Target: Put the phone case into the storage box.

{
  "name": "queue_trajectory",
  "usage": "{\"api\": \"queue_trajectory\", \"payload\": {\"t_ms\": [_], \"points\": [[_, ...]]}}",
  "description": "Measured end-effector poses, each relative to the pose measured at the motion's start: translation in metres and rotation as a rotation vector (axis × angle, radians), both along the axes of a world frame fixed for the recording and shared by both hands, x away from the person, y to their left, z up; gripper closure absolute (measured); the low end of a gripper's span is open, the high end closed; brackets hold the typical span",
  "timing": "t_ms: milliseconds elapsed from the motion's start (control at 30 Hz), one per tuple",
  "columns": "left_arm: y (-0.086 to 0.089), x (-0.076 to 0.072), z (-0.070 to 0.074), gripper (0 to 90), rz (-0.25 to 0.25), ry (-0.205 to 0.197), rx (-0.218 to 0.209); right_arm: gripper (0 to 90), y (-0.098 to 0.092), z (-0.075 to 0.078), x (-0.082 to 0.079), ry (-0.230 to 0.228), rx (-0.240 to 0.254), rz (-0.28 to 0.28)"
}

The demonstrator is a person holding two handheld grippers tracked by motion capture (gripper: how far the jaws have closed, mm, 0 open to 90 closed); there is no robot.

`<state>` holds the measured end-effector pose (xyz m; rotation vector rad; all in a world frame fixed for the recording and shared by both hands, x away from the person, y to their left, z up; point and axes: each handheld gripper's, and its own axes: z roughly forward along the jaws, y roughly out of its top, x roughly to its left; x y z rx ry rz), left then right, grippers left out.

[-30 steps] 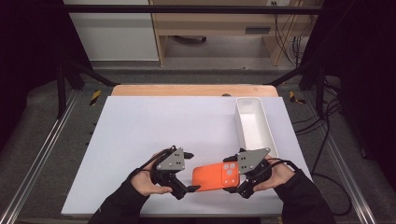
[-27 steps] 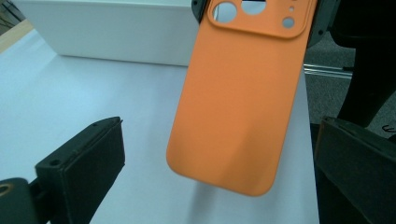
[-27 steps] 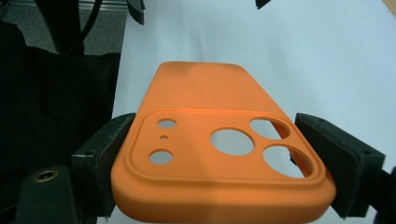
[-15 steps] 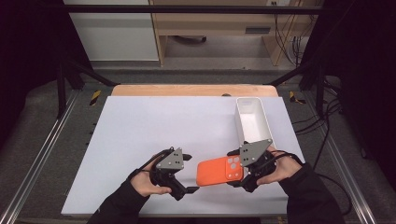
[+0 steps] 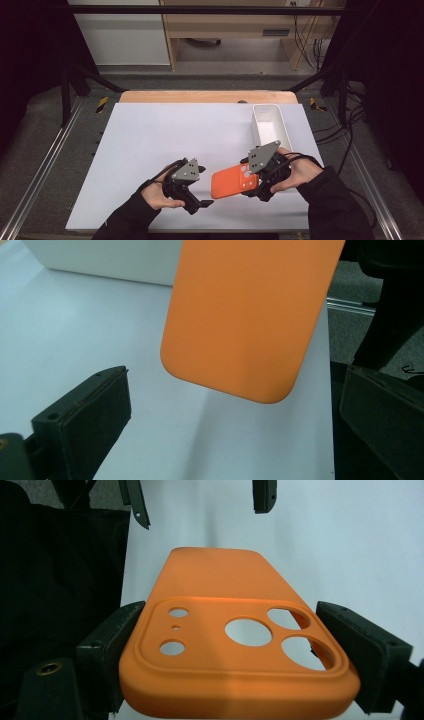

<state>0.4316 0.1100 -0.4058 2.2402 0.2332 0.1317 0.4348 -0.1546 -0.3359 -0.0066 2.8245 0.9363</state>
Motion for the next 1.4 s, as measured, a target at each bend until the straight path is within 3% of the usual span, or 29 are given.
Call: {"api": "queue_trajectory", "payload": {"t_ms": [600,1400], "points": [[-0.008,0.0,-0.002,0.0,-0.03,-0.001,0.068,16.1,0.017,0.004,0.003,0.017,-0.148,0.009],[-0.021,0.002,-0.005,0.0,-0.04,-0.003,0.142,16.1,0.035,0.01,0.005,0.031,-0.262,0.004]]}}
